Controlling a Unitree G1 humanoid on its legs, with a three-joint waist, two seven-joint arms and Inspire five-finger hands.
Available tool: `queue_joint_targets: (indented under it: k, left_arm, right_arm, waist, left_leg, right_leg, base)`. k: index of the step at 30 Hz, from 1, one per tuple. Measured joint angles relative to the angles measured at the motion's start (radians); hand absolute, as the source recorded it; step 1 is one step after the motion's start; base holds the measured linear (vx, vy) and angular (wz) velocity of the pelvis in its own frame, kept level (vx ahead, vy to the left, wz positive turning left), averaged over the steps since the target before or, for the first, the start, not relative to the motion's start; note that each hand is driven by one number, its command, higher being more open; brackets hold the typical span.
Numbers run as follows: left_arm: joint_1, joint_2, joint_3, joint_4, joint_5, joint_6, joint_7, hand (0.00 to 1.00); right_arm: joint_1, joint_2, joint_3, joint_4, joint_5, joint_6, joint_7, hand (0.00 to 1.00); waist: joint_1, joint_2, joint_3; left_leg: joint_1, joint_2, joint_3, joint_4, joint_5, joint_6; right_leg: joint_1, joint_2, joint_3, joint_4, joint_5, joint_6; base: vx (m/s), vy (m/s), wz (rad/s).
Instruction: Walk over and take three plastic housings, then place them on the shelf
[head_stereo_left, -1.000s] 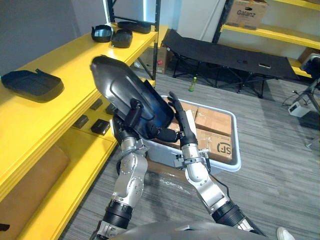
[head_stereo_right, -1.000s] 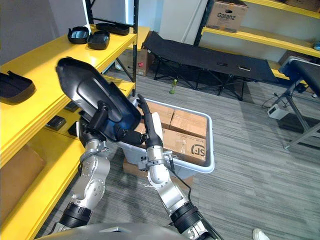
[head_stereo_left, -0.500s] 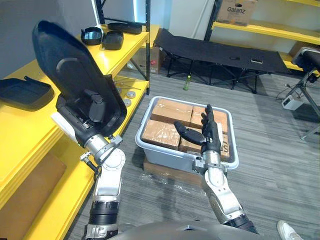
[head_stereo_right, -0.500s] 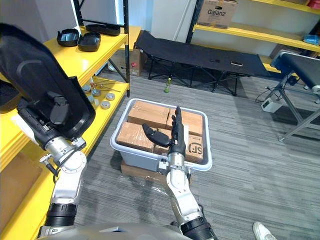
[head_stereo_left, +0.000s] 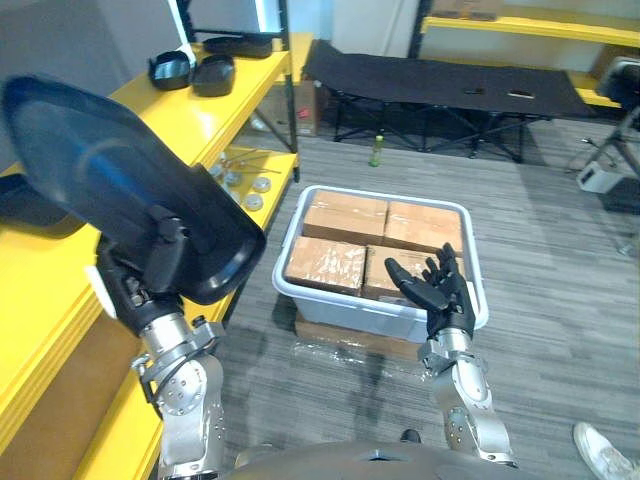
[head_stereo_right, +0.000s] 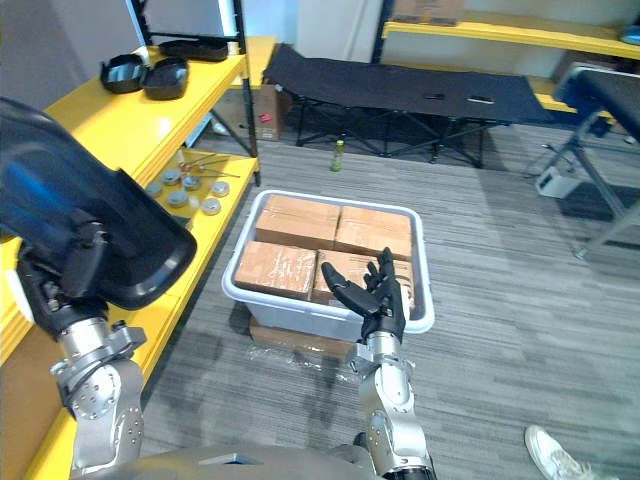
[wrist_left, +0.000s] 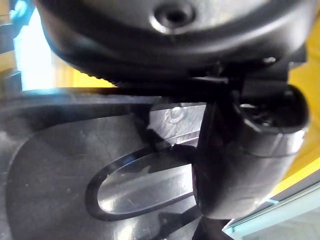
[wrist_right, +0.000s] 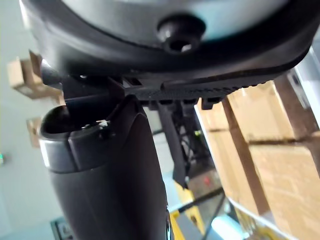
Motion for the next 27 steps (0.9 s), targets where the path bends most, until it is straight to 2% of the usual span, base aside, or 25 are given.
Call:
queue_joint_targets:
  k: [4,9,13,17,19,21,24,26,27]
  left_arm:
    - [0.026,-0.005,0.064,-0.132,-0.007,-0.018,-0.037,0.00]
    - [0.098,-0.010,0.131,-0.214,-0.073,-0.056,-0.113,0.00]
    - [0.121,-0.031,0.153,-0.212,-0.112,-0.060,-0.131,0.00]
    - [0.120,-0.042,0.144,-0.211,-0.140,-0.052,-0.149,0.00]
    - [0.113,-0.041,0.129,-0.208,-0.172,-0.039,-0.188,0.00]
    - [0.116,-0.040,0.106,-0.193,-0.198,-0.035,-0.253,0.00]
    - [0.116,-0.037,0.088,-0.190,-0.254,-0.036,-0.335,0.00]
    - [0.113,-0.024,0.067,-0.190,-0.263,-0.037,-0.389,0.00]
    - [0.112,-0.001,0.044,-0.190,-0.263,-0.037,-0.417,0.00]
  right_arm:
    - [-0.068,0.002,0.101,0.001,-0.052,0.001,-0.004,1.00]
    - [-0.223,0.001,0.199,0.011,-0.158,-0.006,-0.002,1.00]
    - [-0.264,-0.001,0.217,0.011,-0.154,-0.023,0.009,1.00]
    - [-0.262,-0.020,0.211,0.011,-0.146,-0.021,0.019,1.00]
    - [-0.243,-0.021,0.187,0.011,-0.147,-0.021,0.029,1.00]
    - [-0.202,-0.024,0.160,0.009,-0.158,-0.021,0.040,1.00]
    - [-0.187,-0.030,0.143,0.009,-0.181,-0.021,0.044,1.00]
    - [-0.187,-0.030,0.141,0.003,-0.198,-0.024,0.039,1.00]
    - [-0.186,-0.029,0.136,-0.001,-0.199,-0.026,0.031,1.00]
  waist:
    - [0.040,0.011,0.006]
    - [0.121,0.021,0.013]
    - [0.141,0.018,0.012]
    - [0.139,0.019,0.014]
    - [0.130,0.019,0.015]
    - [0.128,0.021,0.020]
    - [0.138,0.035,0.035]
    - [0.137,0.030,0.038]
    - [0.135,0.023,0.040]
  left_leg:
    - [-0.023,-0.004,-0.069,0.014,-0.002,0.003]
    - [-0.042,-0.010,-0.132,0.014,0.005,0.003]
    - [-0.048,-0.015,-0.152,0.018,0.009,-0.003]
    - [-0.083,-0.022,-0.190,0.041,0.015,0.003]
    - [-0.113,-0.027,-0.215,0.036,0.038,0.013]
    - [-0.122,-0.029,-0.255,-0.008,0.080,0.018]
    - [-0.127,-0.029,-0.268,-0.024,0.098,0.015]
    - [-0.139,-0.038,-0.285,-0.023,0.100,0.013]
    - [-0.145,-0.048,-0.299,-0.021,0.102,0.015]
  right_leg:
    - [0.043,-0.002,-0.078,0.000,-0.011,0.004]
    - [0.068,-0.001,-0.138,0.000,-0.026,0.009]
    - [0.080,-0.001,-0.159,0.000,-0.029,0.006]
    - [0.101,-0.001,-0.208,0.008,-0.046,0.011]
    - [0.106,-0.001,-0.255,0.025,-0.079,0.002]
    - [0.118,0.000,-0.306,0.051,-0.108,0.012]
    - [0.129,-0.002,-0.341,0.082,-0.132,0.014]
    - [0.122,-0.018,-0.352,0.128,-0.161,0.015]
    - [0.106,-0.036,-0.332,0.187,-0.203,-0.008]
  base:
    - [-0.02,0.007,0.54]
    - [-0.02,0.019,0.34]
    - [0.01,0.039,0.16]
    - [0.03,0.023,0.36]
    - [0.01,-0.012,0.72]
    - [0.02,-0.028,0.77]
    - [0.00,-0.028,0.46]
    - [0.02,0.004,0.37]
    - [0.02,0.018,0.51]
